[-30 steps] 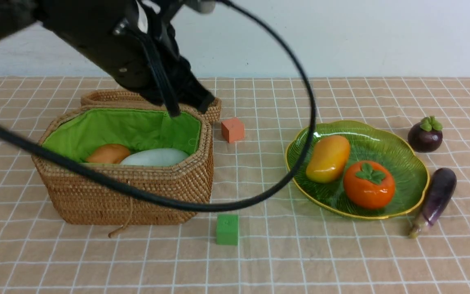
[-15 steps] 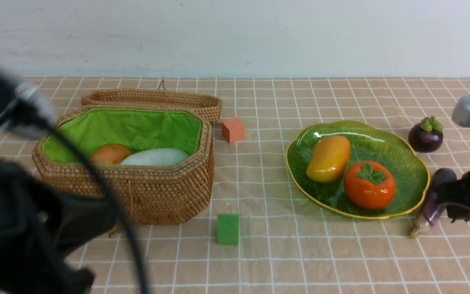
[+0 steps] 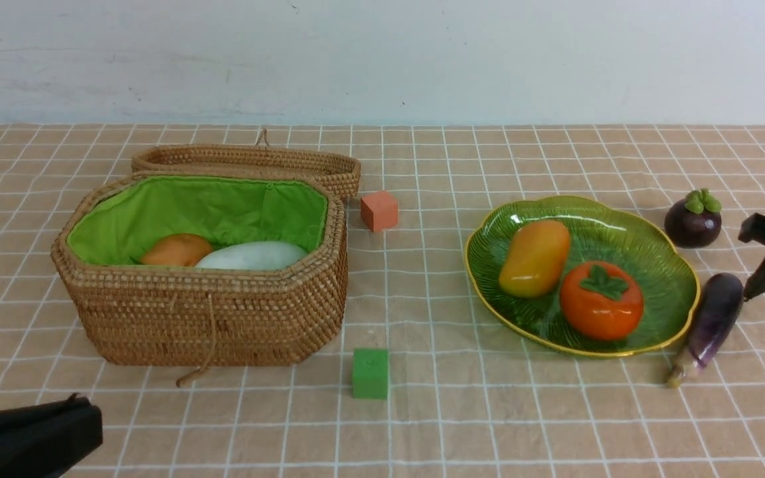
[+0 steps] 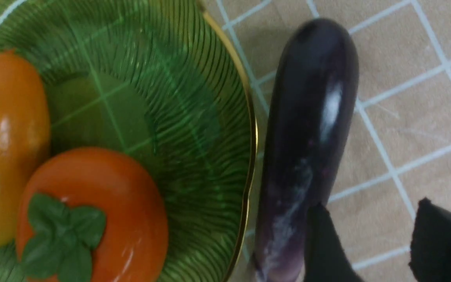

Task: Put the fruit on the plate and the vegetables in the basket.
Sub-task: Grab an eggplant with your right arm and place it in the basket on the left.

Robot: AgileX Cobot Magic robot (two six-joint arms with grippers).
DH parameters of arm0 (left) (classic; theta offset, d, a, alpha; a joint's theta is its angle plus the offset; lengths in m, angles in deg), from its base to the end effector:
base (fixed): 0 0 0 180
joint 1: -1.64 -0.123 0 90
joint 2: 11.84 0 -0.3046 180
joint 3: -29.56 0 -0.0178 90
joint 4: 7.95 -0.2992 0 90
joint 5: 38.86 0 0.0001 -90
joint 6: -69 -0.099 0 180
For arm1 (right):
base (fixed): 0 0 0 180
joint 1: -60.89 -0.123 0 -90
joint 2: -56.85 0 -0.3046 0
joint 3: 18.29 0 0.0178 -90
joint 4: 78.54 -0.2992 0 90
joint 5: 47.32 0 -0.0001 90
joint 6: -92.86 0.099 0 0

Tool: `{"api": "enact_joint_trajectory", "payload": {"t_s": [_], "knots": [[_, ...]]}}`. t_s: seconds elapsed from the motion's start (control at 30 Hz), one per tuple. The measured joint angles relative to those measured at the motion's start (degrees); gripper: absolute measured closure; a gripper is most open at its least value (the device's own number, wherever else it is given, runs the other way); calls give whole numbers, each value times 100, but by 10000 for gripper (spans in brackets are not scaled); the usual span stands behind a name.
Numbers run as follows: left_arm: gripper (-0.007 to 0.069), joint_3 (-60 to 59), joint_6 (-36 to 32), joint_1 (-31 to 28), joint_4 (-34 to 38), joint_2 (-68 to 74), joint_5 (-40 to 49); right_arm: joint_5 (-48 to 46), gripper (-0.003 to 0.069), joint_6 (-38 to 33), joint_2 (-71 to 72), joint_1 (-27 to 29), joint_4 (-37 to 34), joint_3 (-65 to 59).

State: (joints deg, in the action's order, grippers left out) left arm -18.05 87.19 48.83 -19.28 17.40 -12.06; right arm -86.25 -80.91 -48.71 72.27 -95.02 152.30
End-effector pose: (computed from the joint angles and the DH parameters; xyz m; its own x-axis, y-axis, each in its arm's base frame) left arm 0.0863 -0.0802 0.3346 -0.2478 0.0622 -0.9668 0.6438 0.7563 -0.1163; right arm 0.4005 -0.0626 0.2196 -0.7855 0.4880 -0.3806 0.3942 0.8686 0.3002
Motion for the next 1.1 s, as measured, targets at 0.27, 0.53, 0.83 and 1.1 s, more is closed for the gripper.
{"api": "enact_joint_trajectory", "payload": {"t_s": [0.27, 0.53, 0.83, 1.1], "knots": [[638, 0, 4, 0, 2, 0, -212, -42, 273, -138, -770, 0, -161, 642], [638, -2, 4, 0, 2, 0, -217, 194, 271, -145, -1041, 0, -210, 678], [638, -2, 96, 0, 27, 0, -227, 211, 269, -145, -1304, 24, -393, 753], [638, -2, 115, 0, 92, 0, -227, 129, 262, -223, -1408, 17, -268, 829]]}}
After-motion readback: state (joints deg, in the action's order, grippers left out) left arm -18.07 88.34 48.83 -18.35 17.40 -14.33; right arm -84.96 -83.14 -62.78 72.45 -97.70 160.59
